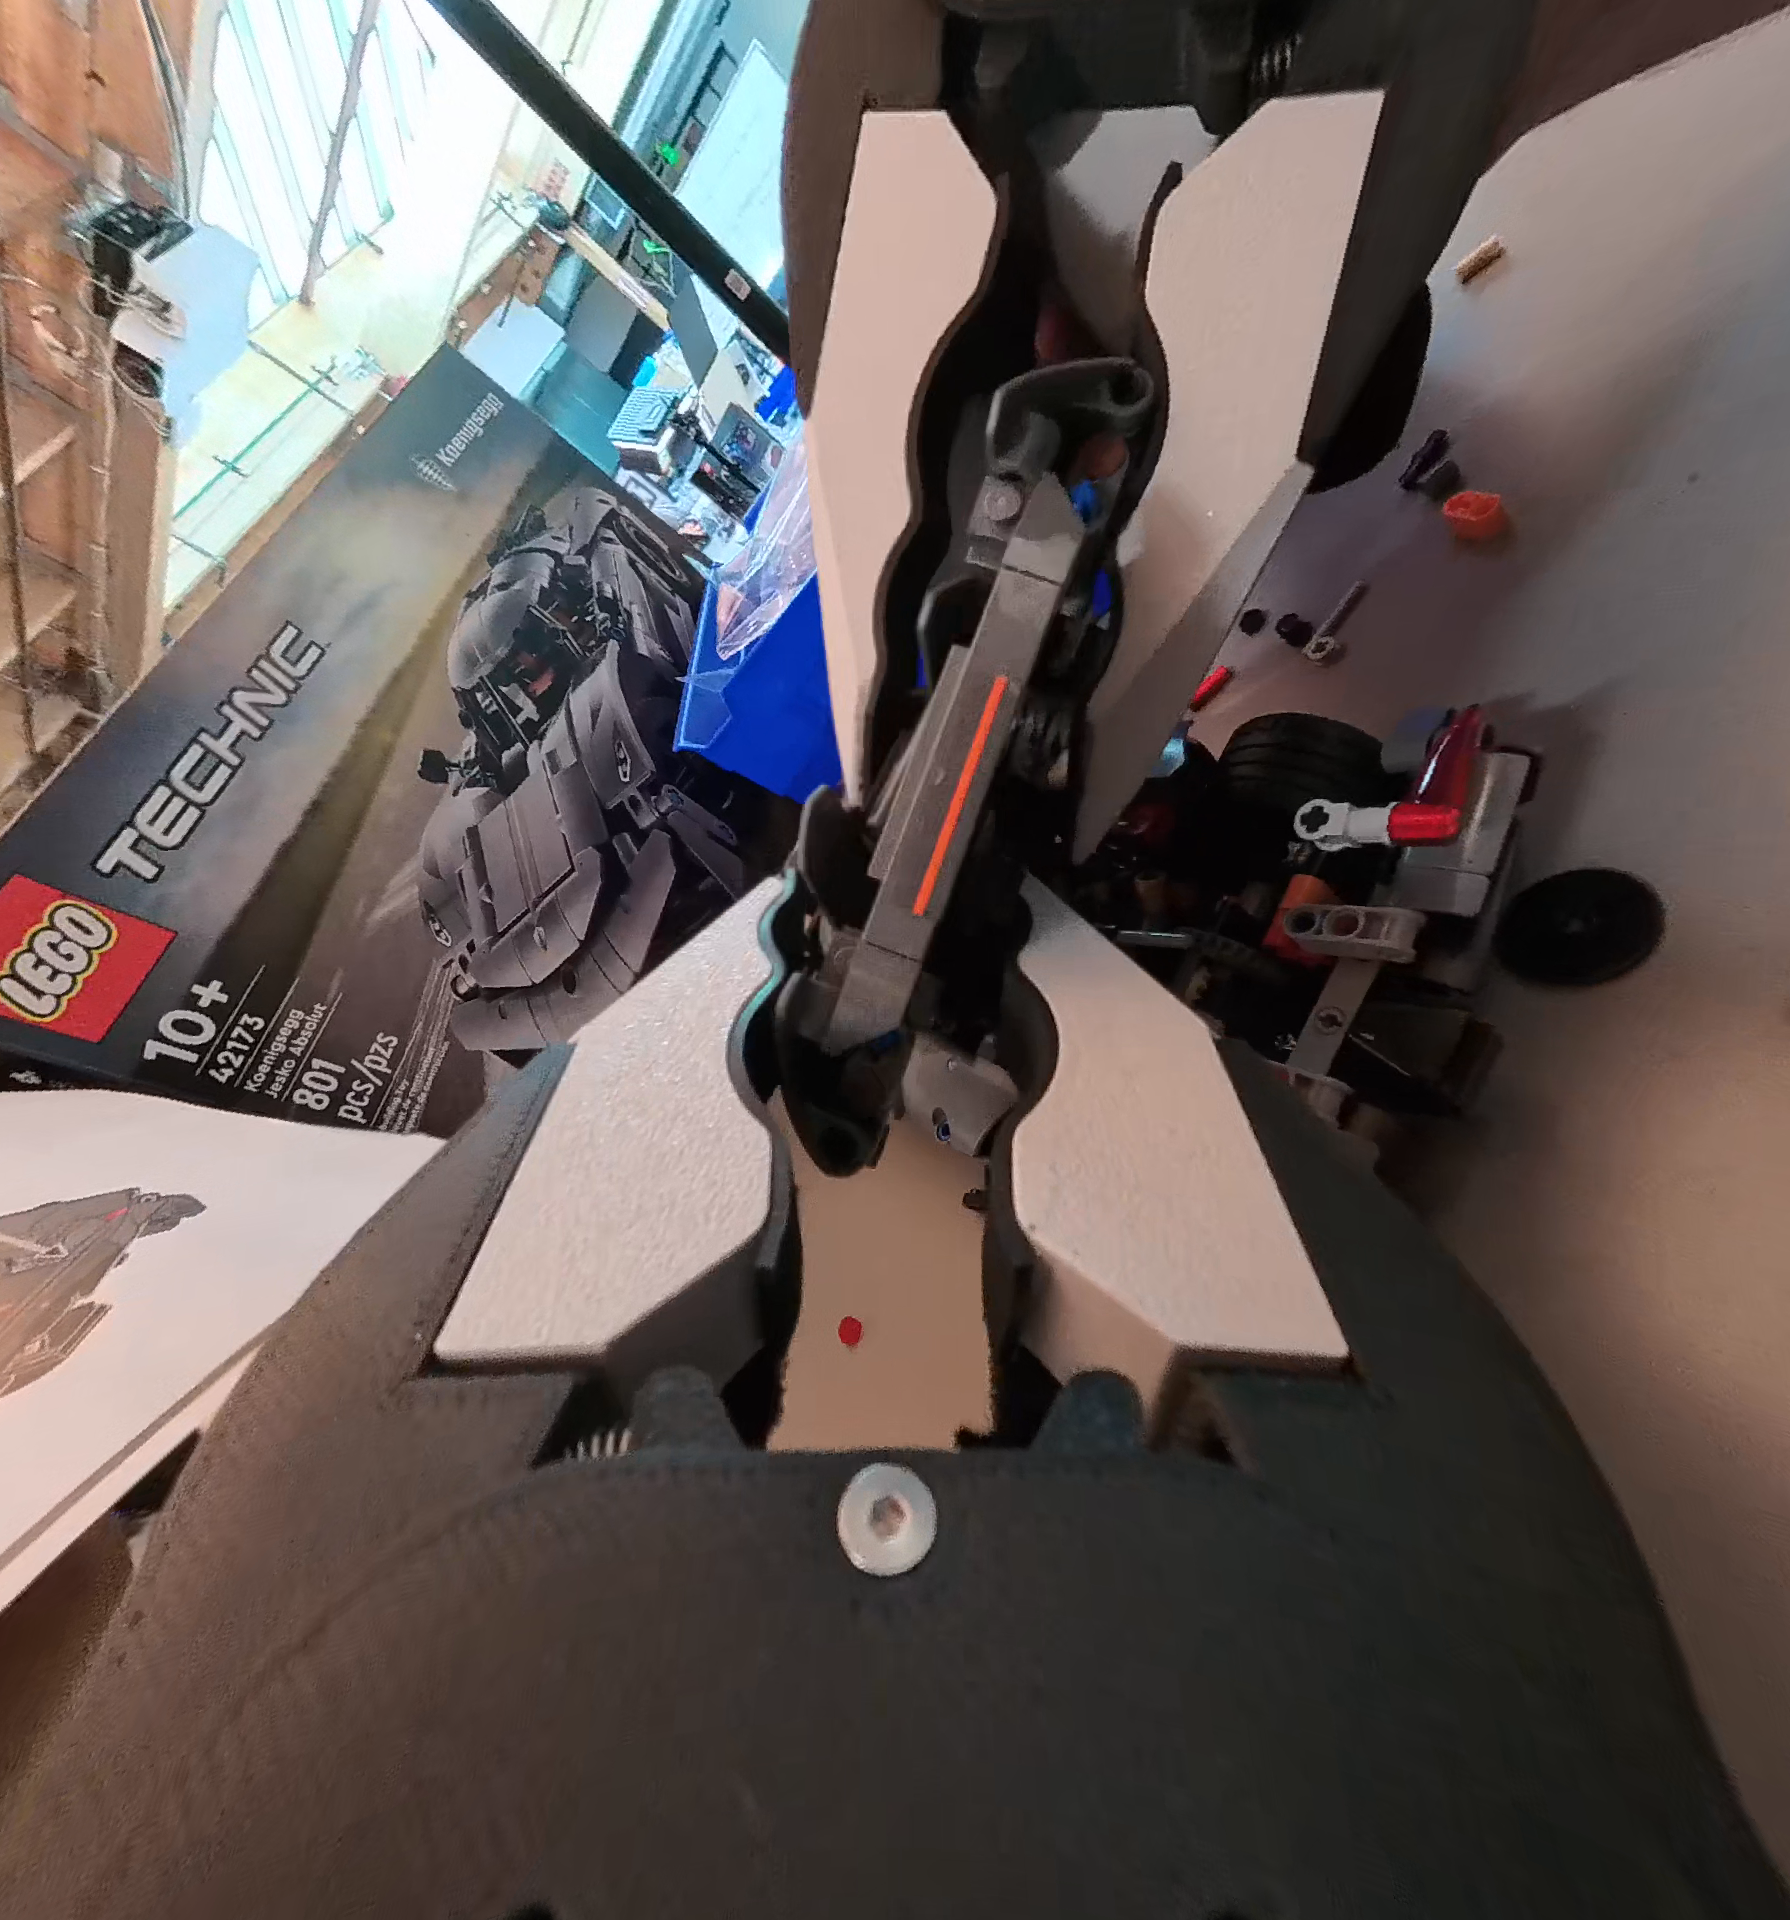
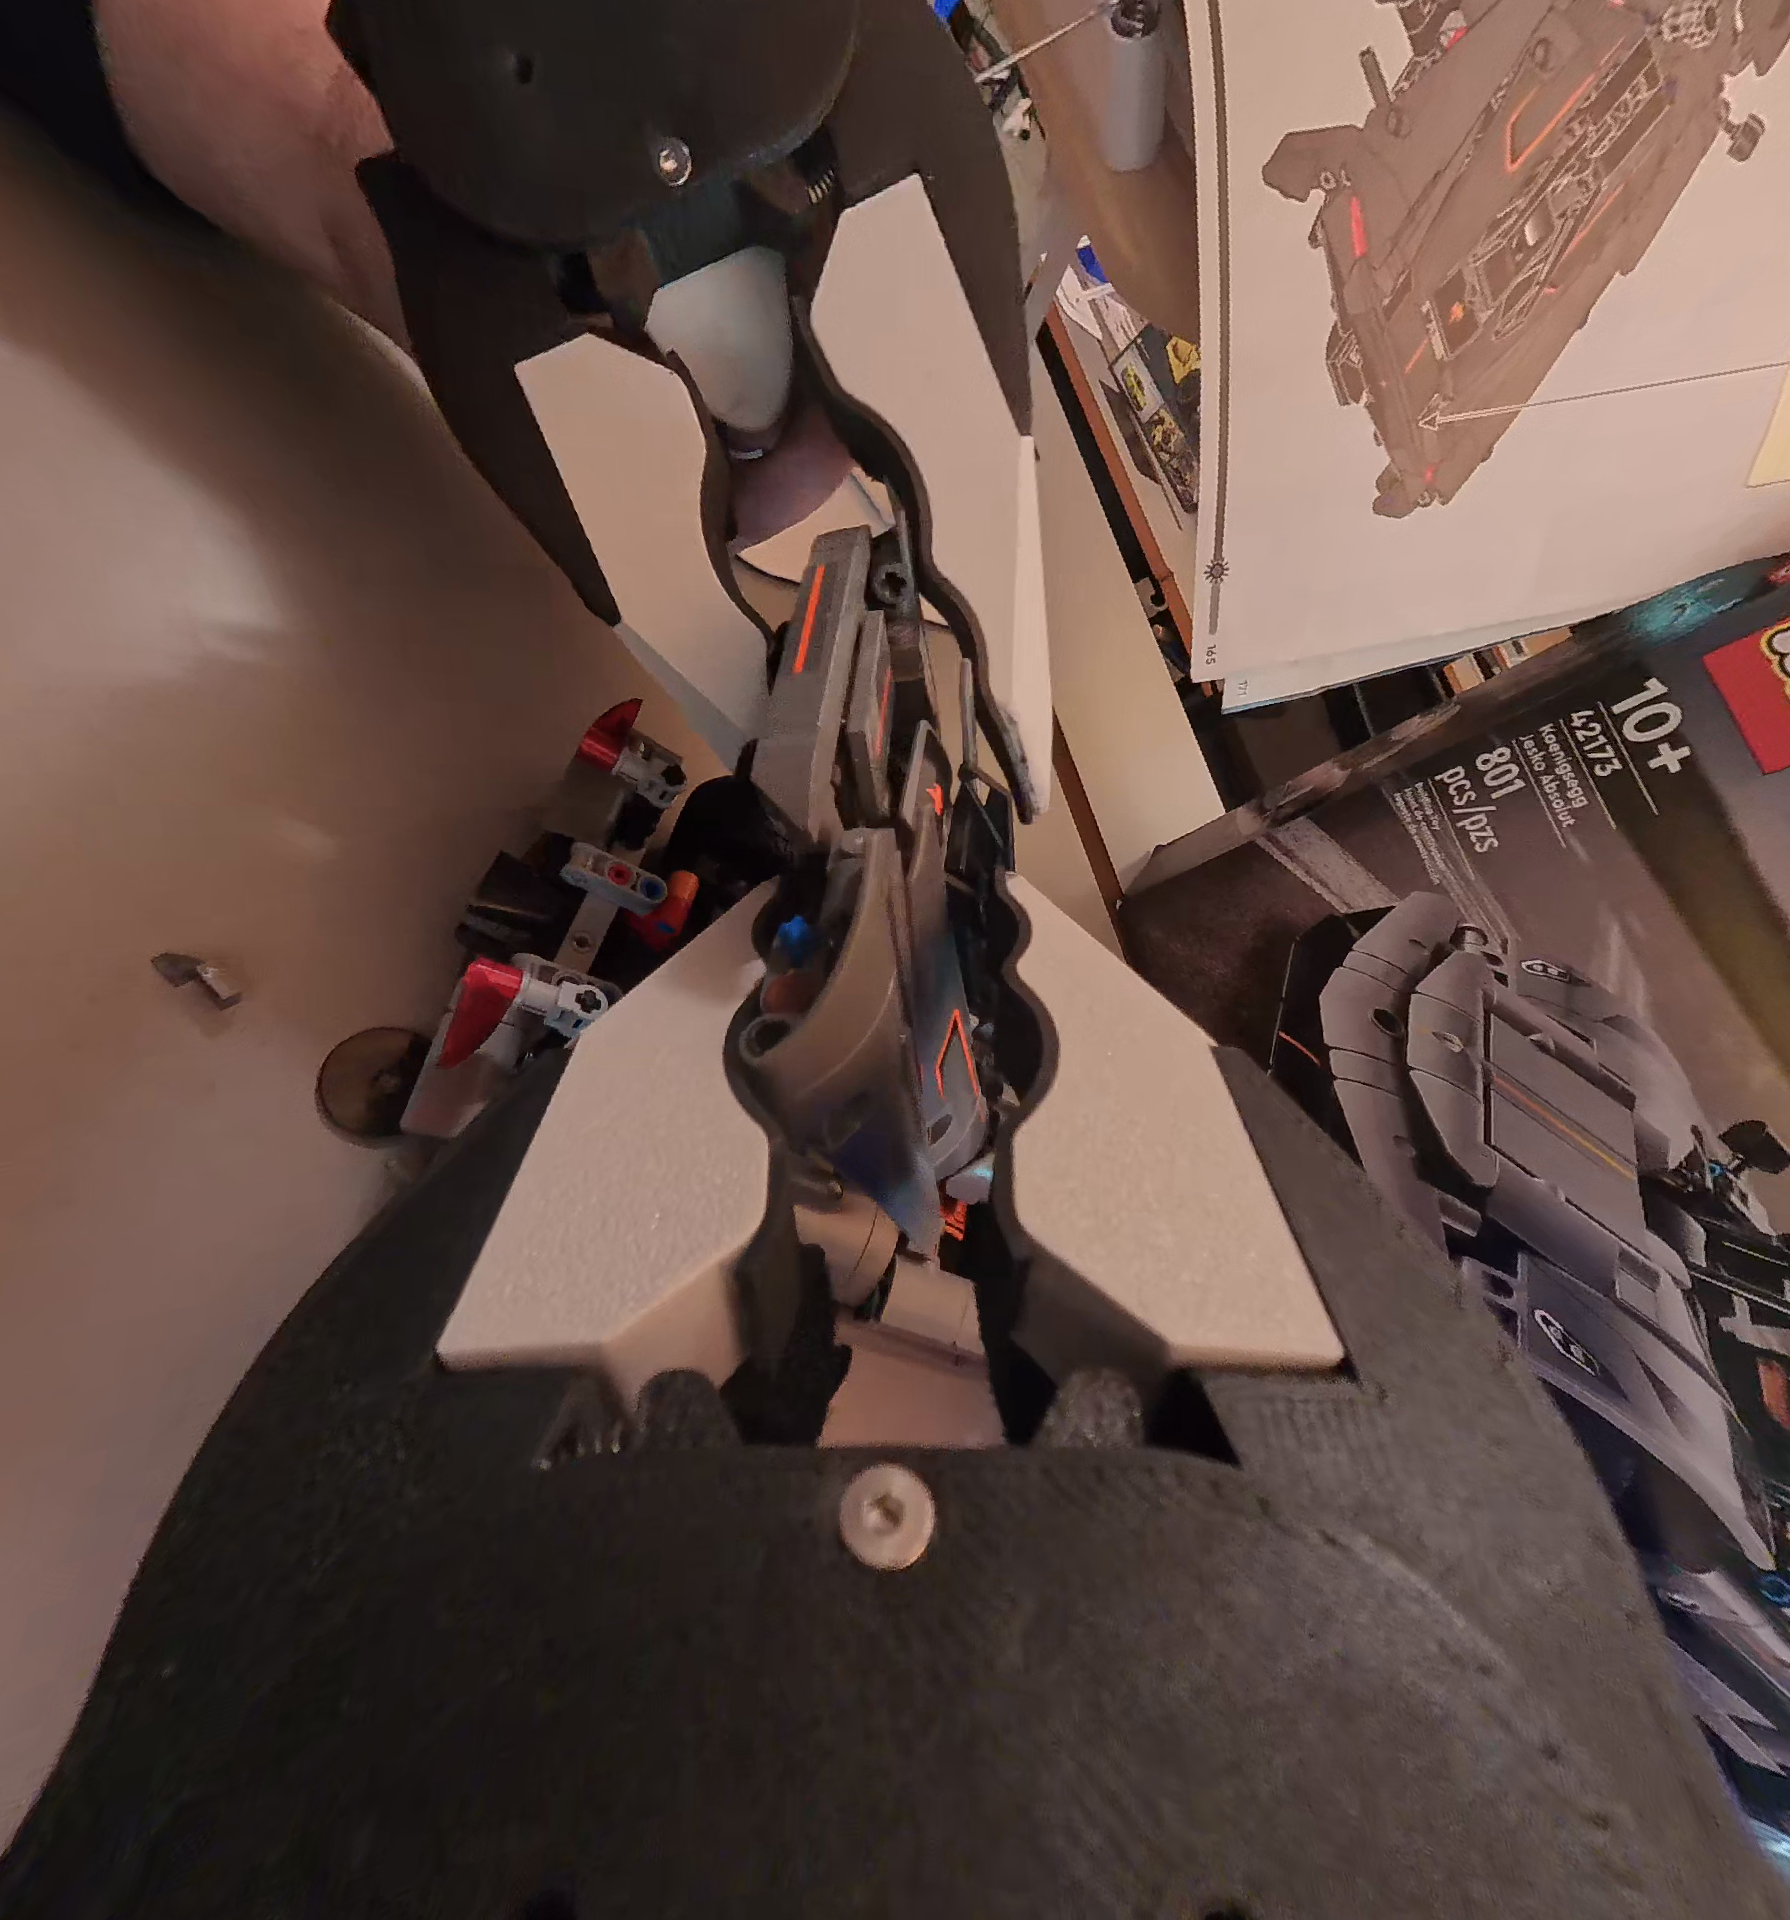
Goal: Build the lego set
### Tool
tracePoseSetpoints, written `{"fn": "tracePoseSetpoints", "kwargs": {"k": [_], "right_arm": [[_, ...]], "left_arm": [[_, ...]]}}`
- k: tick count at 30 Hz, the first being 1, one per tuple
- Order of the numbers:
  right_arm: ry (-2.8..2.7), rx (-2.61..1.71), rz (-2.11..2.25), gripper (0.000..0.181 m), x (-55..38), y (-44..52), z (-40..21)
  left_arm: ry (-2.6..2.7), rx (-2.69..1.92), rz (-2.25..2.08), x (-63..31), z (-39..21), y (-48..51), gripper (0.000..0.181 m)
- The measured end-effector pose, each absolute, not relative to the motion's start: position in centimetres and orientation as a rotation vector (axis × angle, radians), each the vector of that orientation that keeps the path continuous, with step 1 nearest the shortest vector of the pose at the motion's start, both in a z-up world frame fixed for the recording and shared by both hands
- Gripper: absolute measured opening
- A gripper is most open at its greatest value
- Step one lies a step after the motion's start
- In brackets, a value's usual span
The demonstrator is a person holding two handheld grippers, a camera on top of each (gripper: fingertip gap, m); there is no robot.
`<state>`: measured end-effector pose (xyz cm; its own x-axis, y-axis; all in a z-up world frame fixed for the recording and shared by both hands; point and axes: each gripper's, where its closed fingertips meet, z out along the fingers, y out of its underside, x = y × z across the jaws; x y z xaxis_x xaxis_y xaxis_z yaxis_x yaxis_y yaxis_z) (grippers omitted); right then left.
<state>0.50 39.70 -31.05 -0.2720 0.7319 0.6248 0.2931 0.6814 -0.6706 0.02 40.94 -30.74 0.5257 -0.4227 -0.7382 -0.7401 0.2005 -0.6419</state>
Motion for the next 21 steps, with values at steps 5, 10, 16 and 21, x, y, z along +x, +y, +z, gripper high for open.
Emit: {"fn": "tracePoseSetpoints", "kwargs": {"k": [5,10,16,21], "right_arm": [[-1.853,-0.813,0.522,0.035,0.47,39.75,-31.03],[-1.857,-0.832,0.523,0.04,0.52,39.9,-30.94],[-1.868,-0.815,0.494,0.036,0.59,39.7,-30.81],[-1.878,-0.789,0.44,0.035,0.58,39.63,-30.88]], "left_arm": [[1.089,-1.406,0.317,0.03,-30.78,40.88,0.031],[1.092,-1.401,0.33,0.0,-30.71,40.91,0.033],[1.1,-1.388,0.353,-0.15,-30.36,40.88,0.033],[1.102,-1.389,0.361,-0.24,-30.31,40.89,0.033]]}}
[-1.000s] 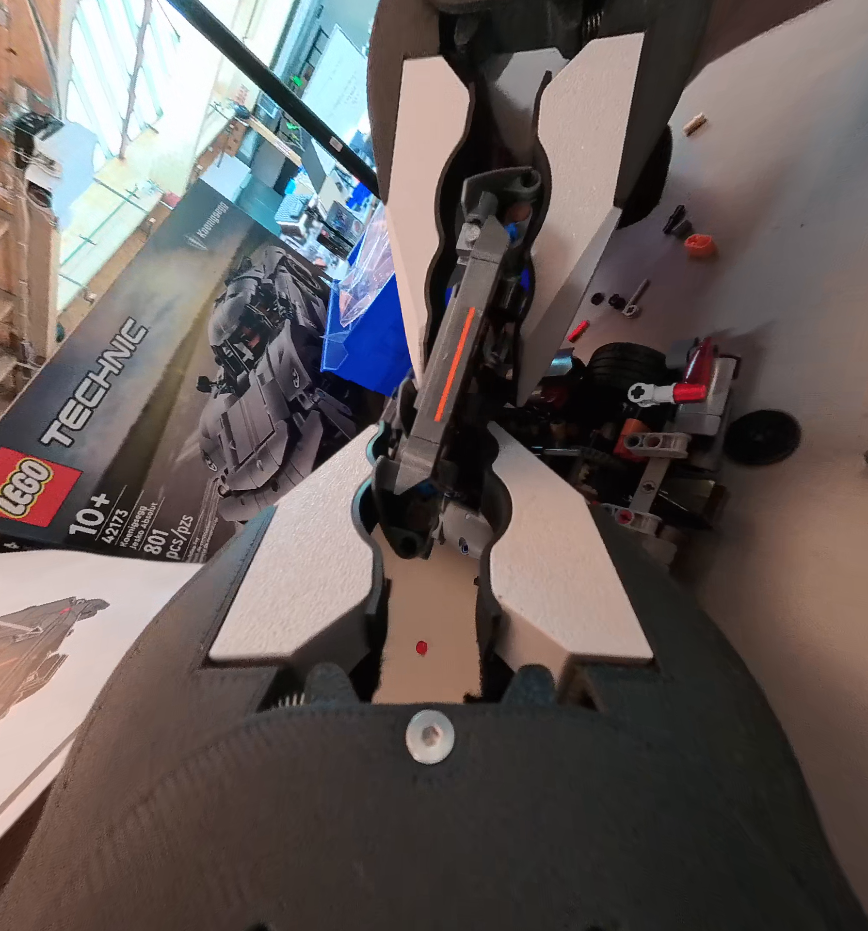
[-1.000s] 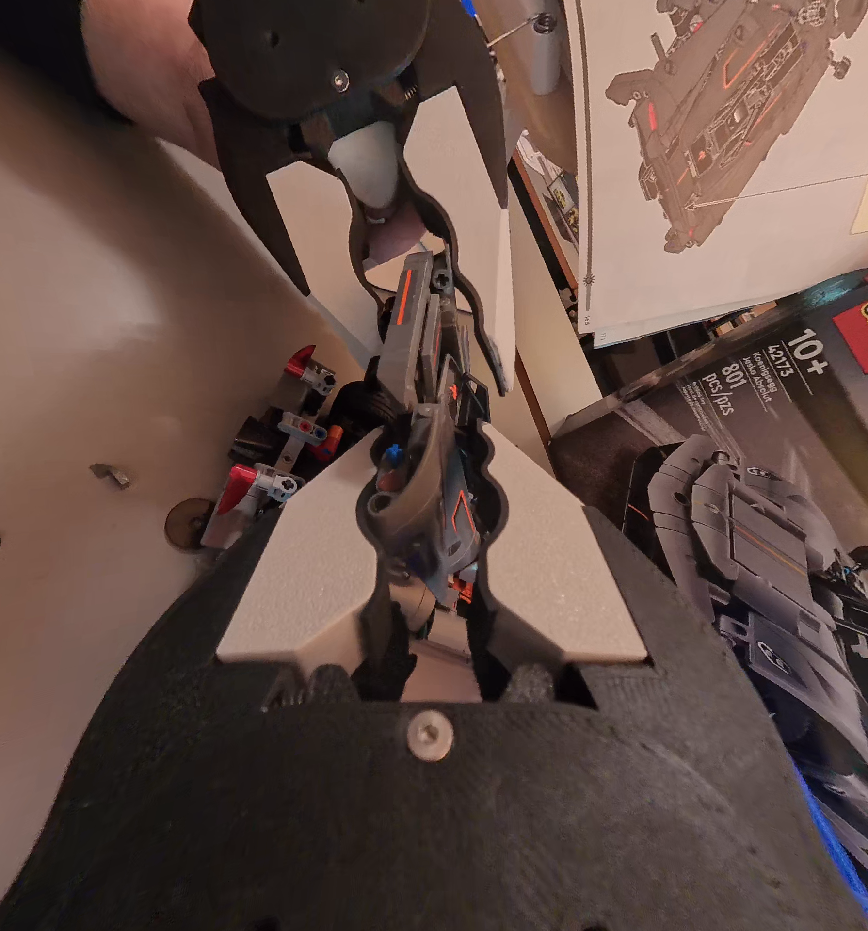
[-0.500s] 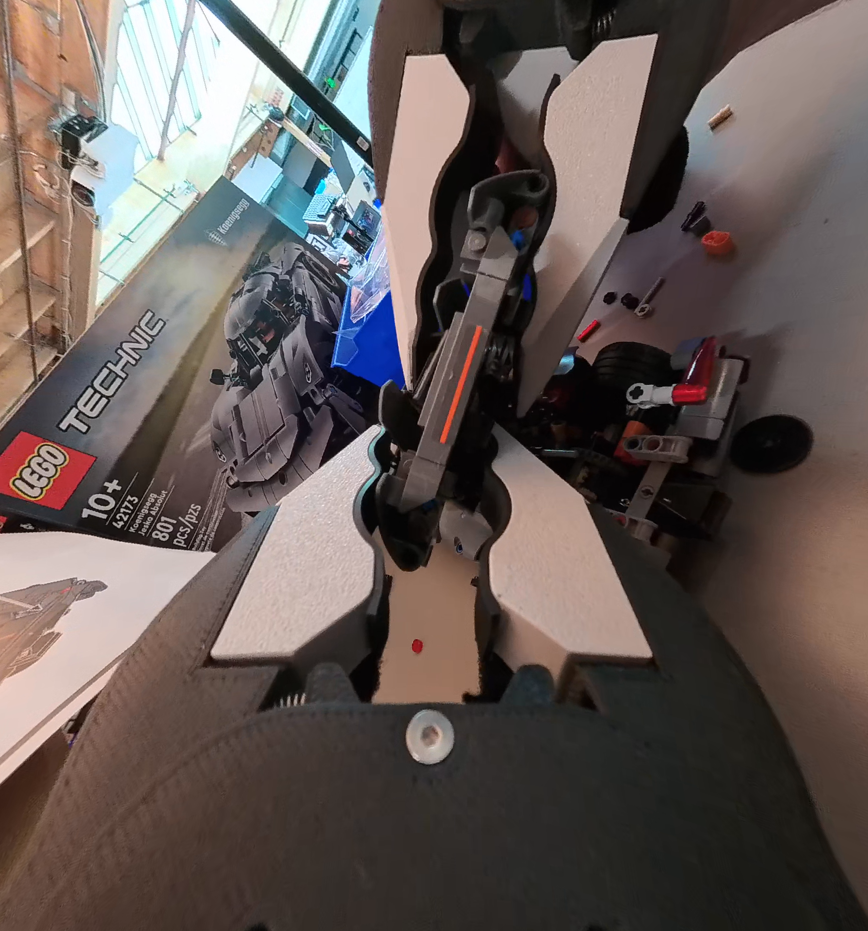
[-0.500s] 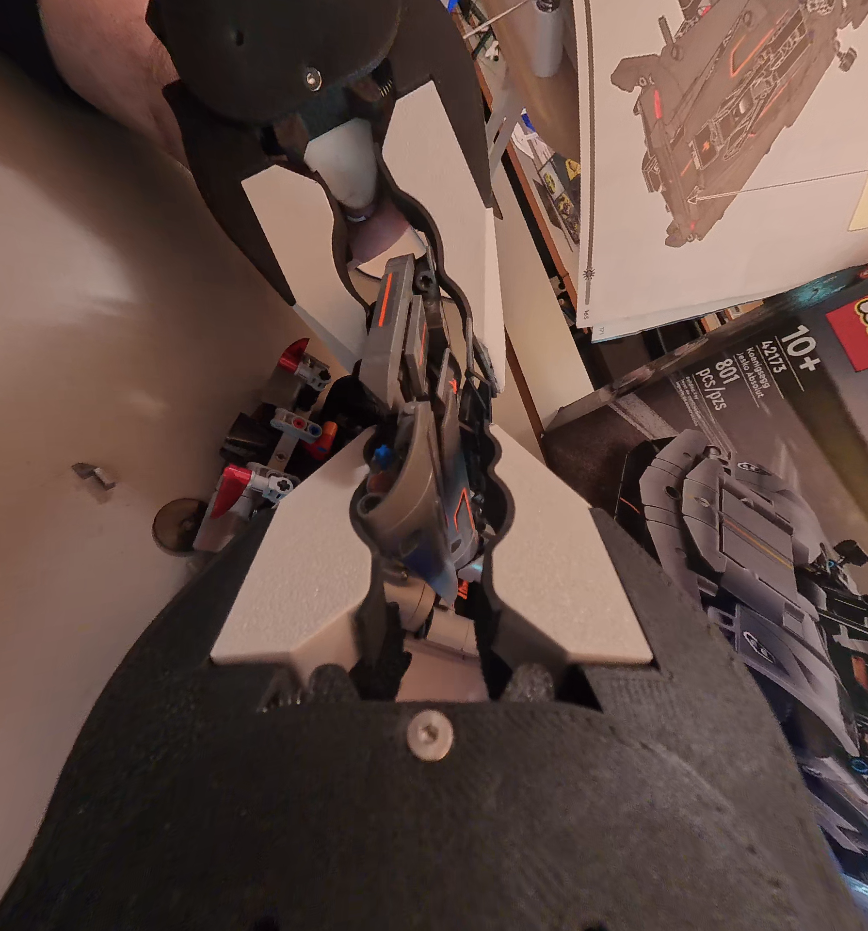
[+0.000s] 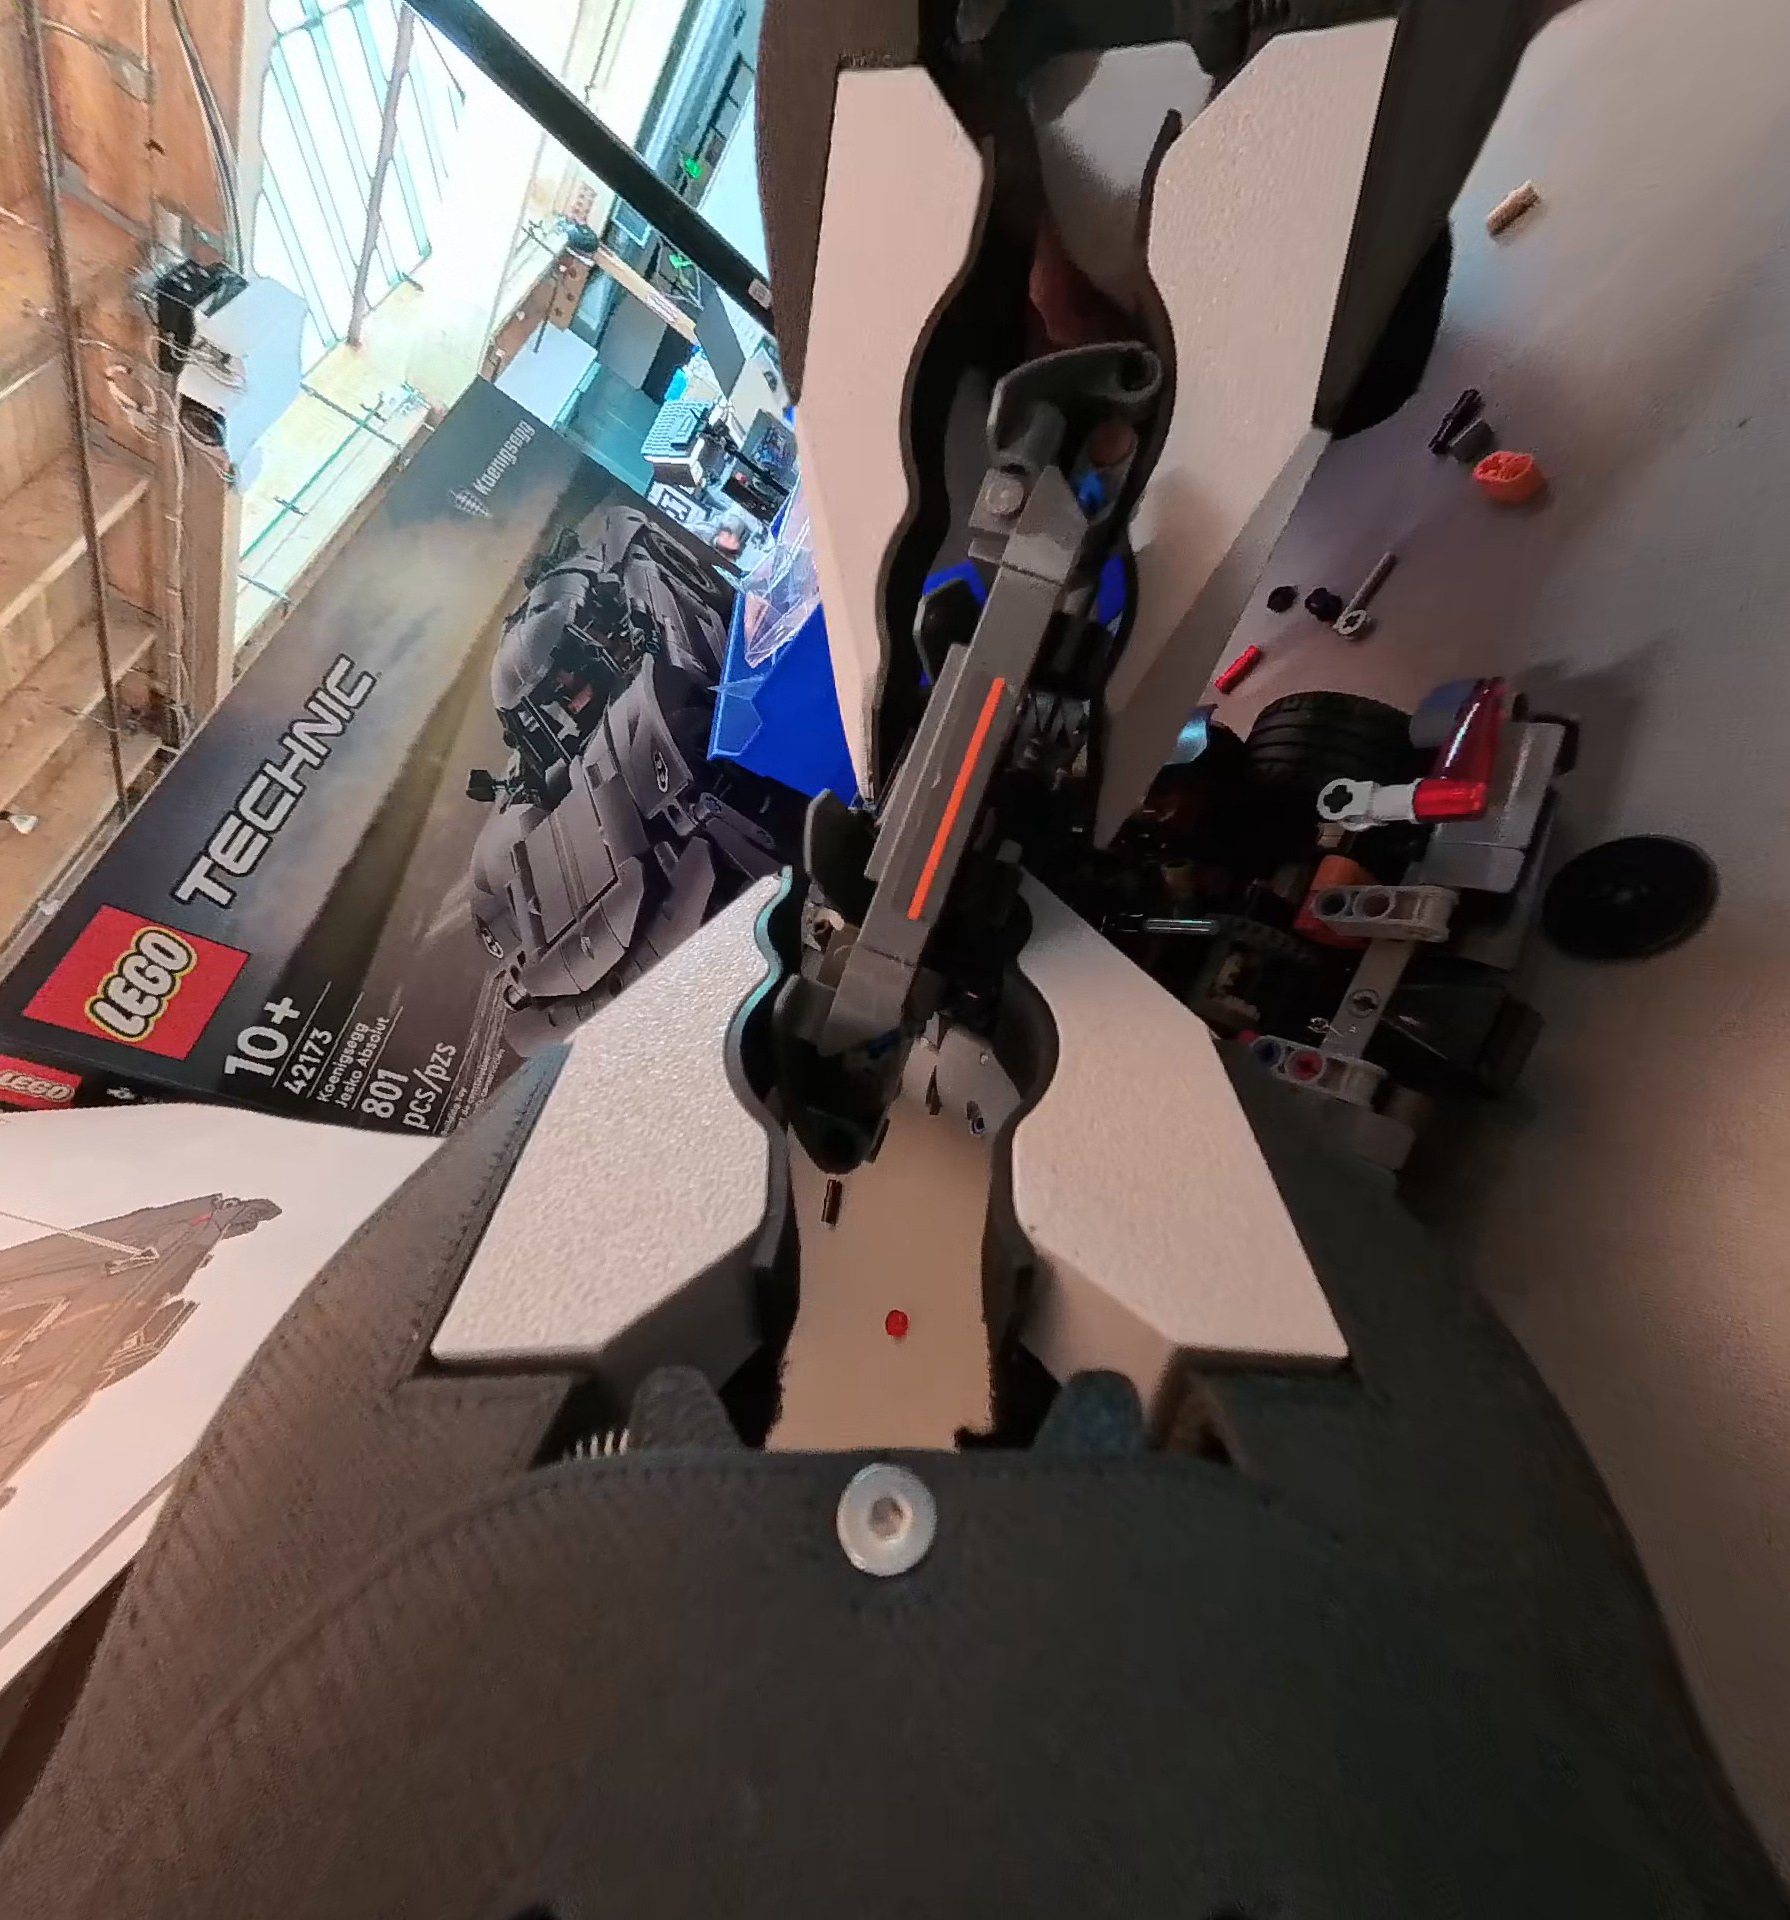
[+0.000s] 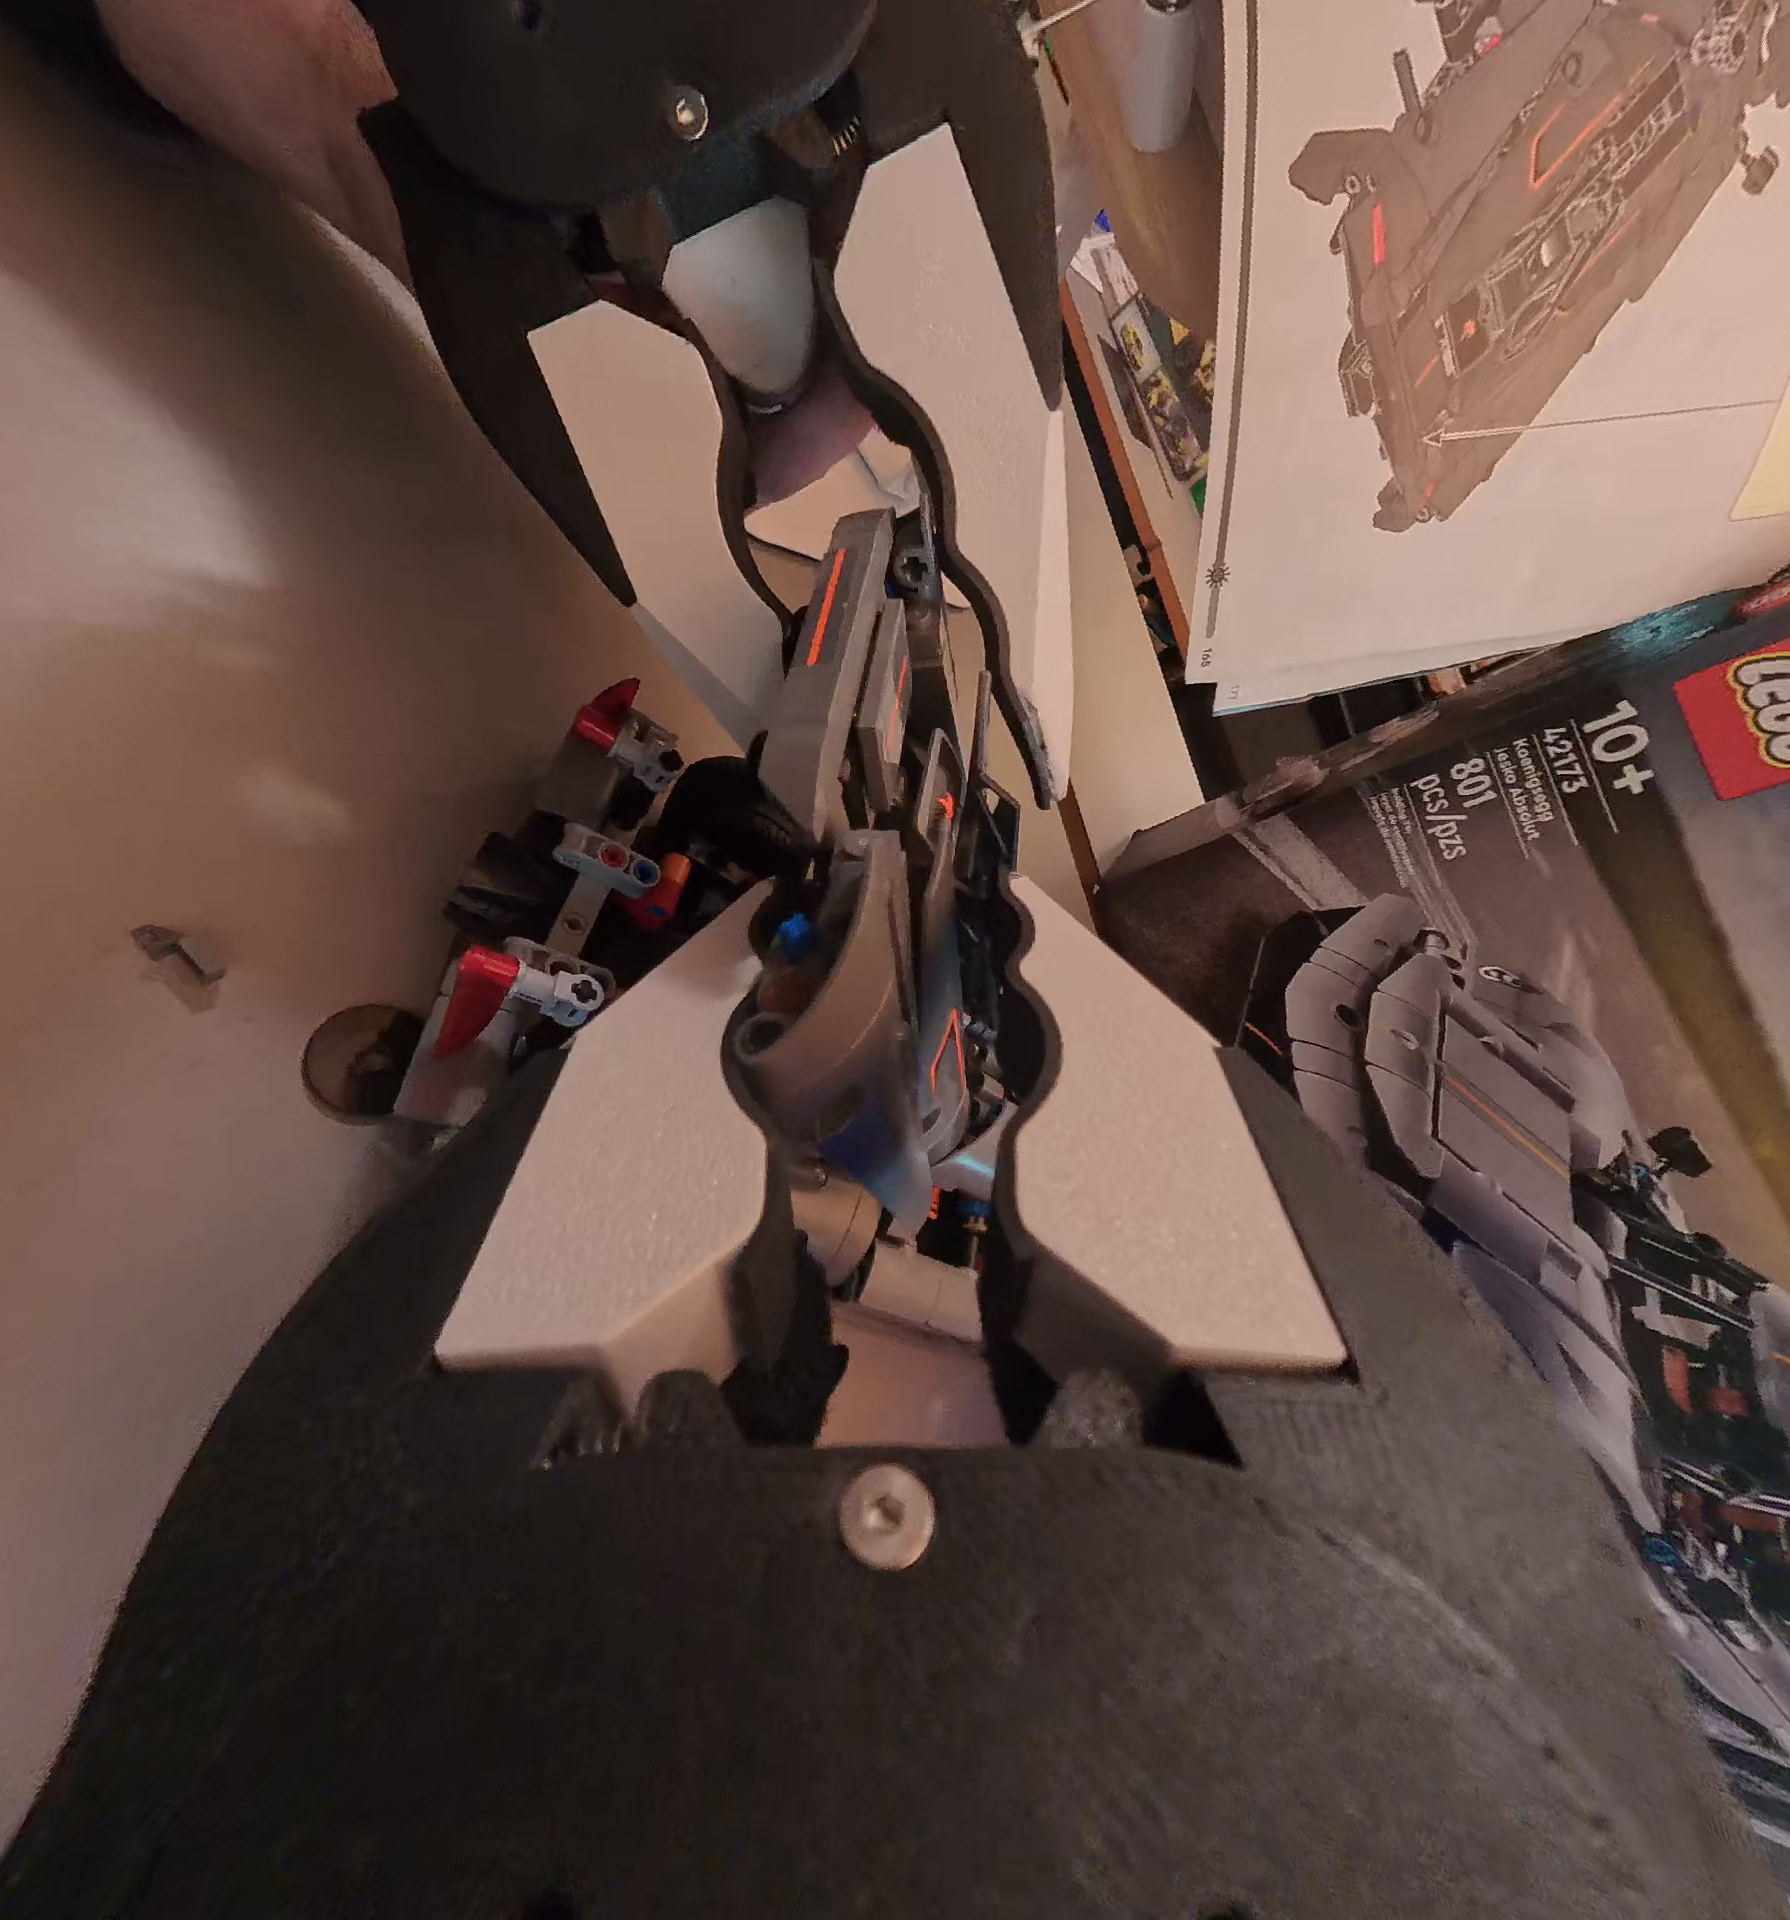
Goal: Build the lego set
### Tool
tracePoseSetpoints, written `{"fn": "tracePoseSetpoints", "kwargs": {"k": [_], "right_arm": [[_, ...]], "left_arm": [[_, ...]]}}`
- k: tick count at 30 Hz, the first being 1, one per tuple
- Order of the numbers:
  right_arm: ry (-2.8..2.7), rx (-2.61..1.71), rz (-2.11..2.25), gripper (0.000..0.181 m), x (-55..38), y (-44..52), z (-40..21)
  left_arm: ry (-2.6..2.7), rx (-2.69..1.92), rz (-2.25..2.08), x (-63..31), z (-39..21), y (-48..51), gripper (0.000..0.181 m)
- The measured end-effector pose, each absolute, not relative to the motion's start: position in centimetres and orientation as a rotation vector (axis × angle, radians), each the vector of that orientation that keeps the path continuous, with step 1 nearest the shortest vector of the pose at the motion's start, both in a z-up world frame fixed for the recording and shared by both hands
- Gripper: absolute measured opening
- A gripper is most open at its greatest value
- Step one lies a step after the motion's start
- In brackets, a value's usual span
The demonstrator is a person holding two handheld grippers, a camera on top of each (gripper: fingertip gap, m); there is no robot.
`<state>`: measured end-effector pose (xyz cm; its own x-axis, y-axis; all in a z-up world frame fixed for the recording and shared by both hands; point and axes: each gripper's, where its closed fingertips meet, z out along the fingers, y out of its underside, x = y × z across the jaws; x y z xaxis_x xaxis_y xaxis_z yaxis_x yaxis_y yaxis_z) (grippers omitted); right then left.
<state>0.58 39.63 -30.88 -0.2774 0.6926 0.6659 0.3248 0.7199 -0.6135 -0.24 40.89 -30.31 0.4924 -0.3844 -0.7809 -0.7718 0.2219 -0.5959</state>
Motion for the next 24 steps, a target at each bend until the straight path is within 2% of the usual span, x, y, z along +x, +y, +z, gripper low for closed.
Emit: {"fn": "tracePoseSetpoints", "kwargs": {"k": [6,24], "right_arm": [[-1.877,-0.79,0.416,0.029,0.57,39.73,-30.79],[-1.883,-0.782,0.421,0.026,0.64,39.54,-30.65]], "left_arm": [[1.085,-1.411,0.33,-0.27,-30.27,41.01,0.032],[1.213,-1.515,0.209,0.38,-30.63,40.63,0.023]]}}
